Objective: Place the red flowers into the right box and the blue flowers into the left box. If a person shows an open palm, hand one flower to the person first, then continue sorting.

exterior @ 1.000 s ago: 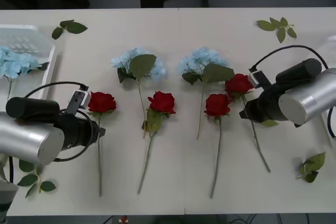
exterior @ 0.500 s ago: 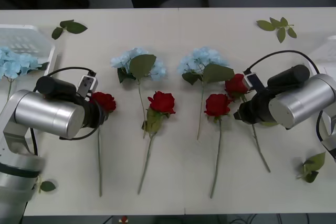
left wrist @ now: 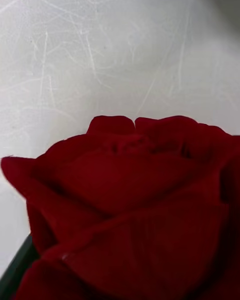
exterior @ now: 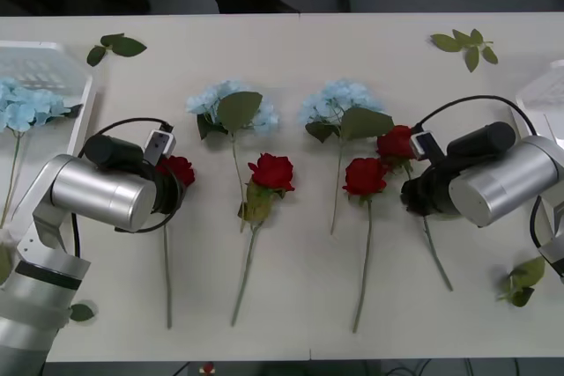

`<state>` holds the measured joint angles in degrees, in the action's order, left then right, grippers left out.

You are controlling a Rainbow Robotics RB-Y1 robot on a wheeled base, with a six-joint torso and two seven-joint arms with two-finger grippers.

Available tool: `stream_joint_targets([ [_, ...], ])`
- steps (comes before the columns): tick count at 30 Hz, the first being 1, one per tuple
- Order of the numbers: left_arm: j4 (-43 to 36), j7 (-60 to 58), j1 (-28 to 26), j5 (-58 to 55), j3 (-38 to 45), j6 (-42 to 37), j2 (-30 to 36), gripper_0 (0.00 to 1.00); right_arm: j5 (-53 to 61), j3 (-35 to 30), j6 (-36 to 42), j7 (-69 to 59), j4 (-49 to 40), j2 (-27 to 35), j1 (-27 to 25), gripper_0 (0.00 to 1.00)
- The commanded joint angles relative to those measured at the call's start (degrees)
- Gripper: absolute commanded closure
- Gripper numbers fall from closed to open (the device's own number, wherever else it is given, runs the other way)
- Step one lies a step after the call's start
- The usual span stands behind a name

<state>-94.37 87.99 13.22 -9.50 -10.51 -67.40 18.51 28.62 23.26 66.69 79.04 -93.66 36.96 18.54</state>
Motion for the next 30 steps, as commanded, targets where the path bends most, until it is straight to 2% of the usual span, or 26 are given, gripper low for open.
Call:
stream_joint_targets([
  [1,1.3,-0.5,1.2,0.4,-0.7,2.0,0.0,0.5,0.1,-0.7,-0.2,-2.8,-0.6,-0.5,-0.3,1.0],
  [2,1.6,-0.7,1.3,0.3,-0.7,2.1,0.0,0.66,0.2,-0.8,-0.6,-2.9,-0.6,-0.5,-0.4,1.0],
  [3,1.7,-0.9,1.2,0.1,-0.6,2.2,0.0,0.78,0.1,-0.8,-0.8,-3.0,-0.6,-0.5,-0.6,1.0],
  [5,1.7,-1.3,1.1,0.1,-0.6,2.2,0.0,0.96,-0.2,-0.8,-0.9,-3.2,-0.6,-0.5,-0.7,1.0],
  [6,1.7,-1.5,0.9,0.1,-0.6,2.2,0.0,1.0,-0.3,-0.8,-0.9,-3.3,-0.6,-0.4,-0.7,1.0],
  [13,1.5,-2.7,0.8,-0.5,-0.1,2.2,0.0,1.0,0.0,-2.6,-0.9,-3.5,-1.7,1.1,-0.6,1.0],
  [18,-0.6,-2.8,0.8,-1.2,0.7,1.7,0.1,1.0,3.5,-5.2,-0.9,-3.1,-4.3,5.0,-0.6,1.0],
  [23,-7.8,-2.4,0.8,-5.7,3.3,-4.4,0.4,1.0,7.4,-9.5,3.3,-2.9,-9.3,10.2,-0.7,1.0],
  [27,-16.4,-1.9,0.8,-10.5,5.3,-9.9,1.4,1.0,11.2,-16.5,10.1,-2.1,-12.5,13.9,-0.6,1.0],
  [30,-22.0,-1.4,0.8,-14.8,6.2,-11.2,2.6,1.0,14.3,-22.0,14.7,-0.3,-13.3,16.8,-0.6,1.0],
])
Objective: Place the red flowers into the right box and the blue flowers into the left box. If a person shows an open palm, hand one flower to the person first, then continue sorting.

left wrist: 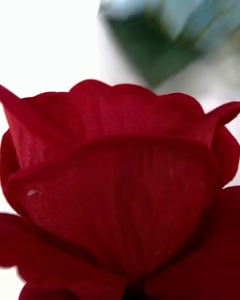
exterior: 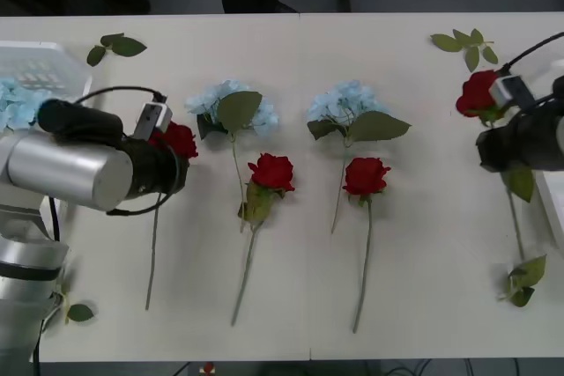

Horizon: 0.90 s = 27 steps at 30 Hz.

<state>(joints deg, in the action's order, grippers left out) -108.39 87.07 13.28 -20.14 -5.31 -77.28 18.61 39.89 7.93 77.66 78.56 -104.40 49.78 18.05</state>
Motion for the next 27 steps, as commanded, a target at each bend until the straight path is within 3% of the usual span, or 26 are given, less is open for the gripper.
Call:
stream_joint_targets([
  [1,-10.0,-0.3,0.7,-6.4,1.4,-1.2,3.4,1.0,4.1,-9.0,5.2,1.9,-2.5,5.2,-0.1,1.0],
  [8,-17.7,1.0,1.6,-23.0,7.0,0.0,9.2,1.0,10.4,-18.1,8.6,12.8,5.5,12.9,-0.1,1.0],
  [16,-16.9,9.3,3.7,-47.2,13.4,8.0,12.1,1.0,12.1,-22.3,1.0,29.7,23.9,15.9,0.5,1.0],
  [21,-12.6,17.8,6.1,-57.0,14.6,13.5,7.6,1.0,12.6,-20.6,-8.1,36.7,34.4,14.7,0.8,1.0],
  [27,-6.7,26.1,9.1,-60.5,14.4,17.0,-0.9,1.0,13.3,-14.8,-17.5,38.0,40.3,12.6,1.0,1.0],
])
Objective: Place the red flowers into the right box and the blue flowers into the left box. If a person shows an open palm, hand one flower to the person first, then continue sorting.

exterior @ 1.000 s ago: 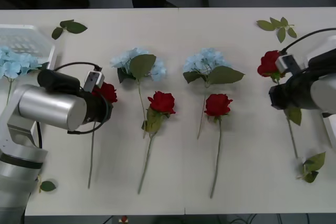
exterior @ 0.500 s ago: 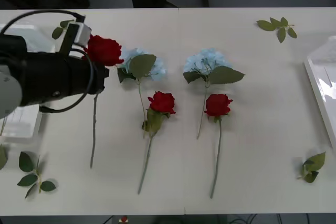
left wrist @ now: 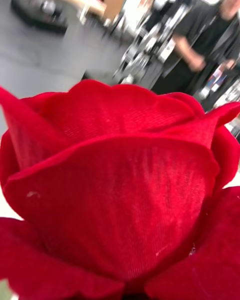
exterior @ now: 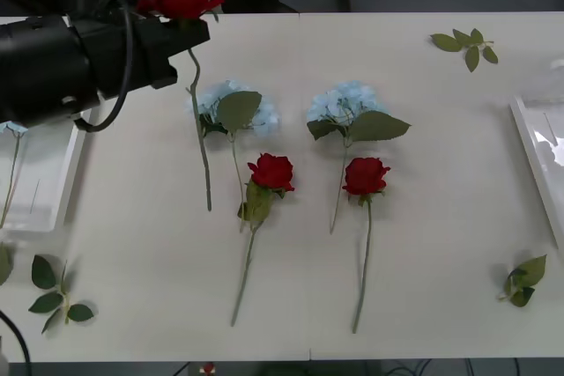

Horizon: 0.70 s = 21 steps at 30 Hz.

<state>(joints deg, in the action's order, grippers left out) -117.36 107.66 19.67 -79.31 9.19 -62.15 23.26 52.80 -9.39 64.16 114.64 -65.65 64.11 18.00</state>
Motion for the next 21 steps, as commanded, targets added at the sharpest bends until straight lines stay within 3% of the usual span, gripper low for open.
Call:
stream_joint_targets([
  [1,3.5,6.9,3.3,-1.5,-0.3,2.4,-7.6,1.0,0.5,3.9,-5.5,1.6,2.1,-2.1,1.2,1.0],
  [10,12.5,12.6,5.6,1.1,-4.4,7.5,-20.2,1.0,0.5,14.0,-11.2,1.7,4.2,-2.5,4.1,1.0],
  [12,15.1,12.4,6.6,1.5,-6.6,9.1,-21.2,1.0,0.5,14.1,-11.4,2.0,4.2,-2.5,4.1,0.94],
  [13,16.4,12.4,7.1,1.5,-7.8,9.9,-21.3,1.0,0.4,14.1,-11.4,2.2,4.2,-2.5,4.1,0.86],
  [14,17.5,12.5,7.7,1.5,-8.9,10.9,-21.3,1.0,0.2,14.1,-11.4,2.3,4.2,-2.5,4.1,0.55],
  [15,18.7,12.5,8.2,1.5,-10.6,12.2,-21.3,1.0,-0.2,14.1,-11.4,2.5,4.2,-2.5,4.1,0.09],
  [16,19.2,12.5,8.4,1.5,-11.4,12.8,-21.3,1.0,-0.2,14.1,-11.4,2.5,4.2,-2.5,4.1,0.0],
  [21,20.3,11.5,8.8,0.8,-16.3,14.4,-20.3,1.0,0.3,13.7,-11.1,2.6,4.2,-2.5,4.1,0.0],
])
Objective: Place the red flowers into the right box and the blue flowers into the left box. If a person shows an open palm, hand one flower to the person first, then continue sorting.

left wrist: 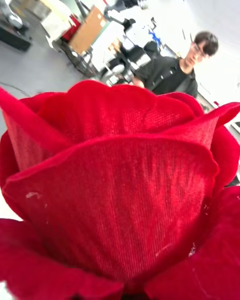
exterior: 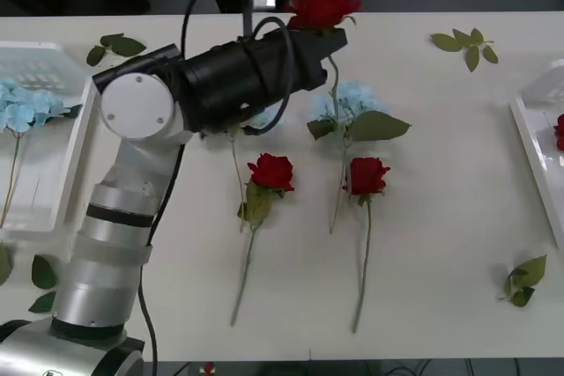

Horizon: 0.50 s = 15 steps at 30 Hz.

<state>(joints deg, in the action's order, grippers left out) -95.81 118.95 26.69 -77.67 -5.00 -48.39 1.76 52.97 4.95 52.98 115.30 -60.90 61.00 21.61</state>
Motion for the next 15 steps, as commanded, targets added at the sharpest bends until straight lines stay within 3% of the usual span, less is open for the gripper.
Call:
stream_joint_targets([
  [1,-1.2,-0.6,1.9,-1.2,-3.2,1.0,1.8,1.0,0.6,-1.1,0.5,1.9,-0.5,0.7,0.5,0.0],
  [7,-1.2,-3.7,3.0,-4.0,-10.5,5.4,6.1,1.0,6.4,-10.7,12.1,3.6,-5.6,1.1,0.5,0.0],
  [15,-1.2,-4.3,3.5,-6.1,-13.3,6.5,7.6,1.0,18.7,-23.4,29.4,11.1,-12.9,1.1,0.5,0.0],
])
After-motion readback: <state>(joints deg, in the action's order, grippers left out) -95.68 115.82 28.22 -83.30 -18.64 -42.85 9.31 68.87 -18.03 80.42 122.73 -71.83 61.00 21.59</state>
